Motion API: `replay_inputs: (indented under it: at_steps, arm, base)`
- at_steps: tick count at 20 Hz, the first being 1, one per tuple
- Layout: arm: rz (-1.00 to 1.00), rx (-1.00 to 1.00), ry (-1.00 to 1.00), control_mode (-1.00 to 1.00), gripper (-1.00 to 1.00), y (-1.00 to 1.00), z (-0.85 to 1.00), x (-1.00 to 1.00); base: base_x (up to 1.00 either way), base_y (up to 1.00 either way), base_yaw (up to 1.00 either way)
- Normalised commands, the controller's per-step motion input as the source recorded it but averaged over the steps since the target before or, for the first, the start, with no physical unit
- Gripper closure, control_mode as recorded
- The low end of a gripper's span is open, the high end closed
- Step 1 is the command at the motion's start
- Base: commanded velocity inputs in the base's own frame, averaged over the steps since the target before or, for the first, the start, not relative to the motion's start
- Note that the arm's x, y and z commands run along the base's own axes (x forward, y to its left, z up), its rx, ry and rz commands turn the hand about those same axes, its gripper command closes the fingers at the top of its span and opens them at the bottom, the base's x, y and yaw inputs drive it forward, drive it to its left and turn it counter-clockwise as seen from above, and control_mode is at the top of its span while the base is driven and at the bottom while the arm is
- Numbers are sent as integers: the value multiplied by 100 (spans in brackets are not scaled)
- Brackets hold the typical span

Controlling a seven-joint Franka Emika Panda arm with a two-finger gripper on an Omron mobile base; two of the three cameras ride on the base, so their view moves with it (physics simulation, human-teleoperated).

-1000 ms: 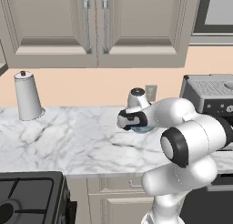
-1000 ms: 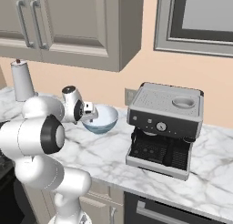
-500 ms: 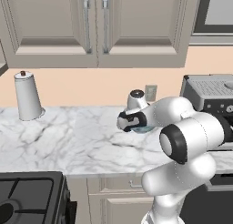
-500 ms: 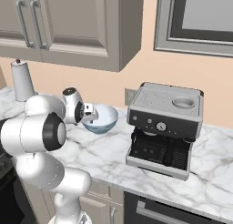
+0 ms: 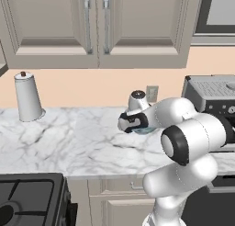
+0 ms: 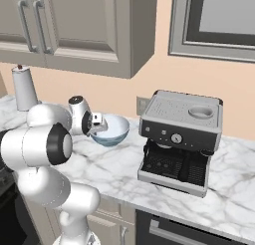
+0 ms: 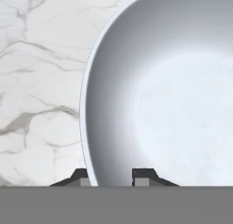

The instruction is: Pick the cup and bowl from the counter and place them on the counter next to the sink.

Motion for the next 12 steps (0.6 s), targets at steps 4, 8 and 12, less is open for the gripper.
replay_inputs:
  at_steps: [4,8,12]
  arm:
    - [0,0,0,-100,100,4,0,0]
    - [2,-7,-12,-100,100,28,0,-17]
    - [4,-8,-16,-100,100,38,0,-66]
  base:
    - [0,0,0]
    - [0,0,0]
    - [0,0,0]
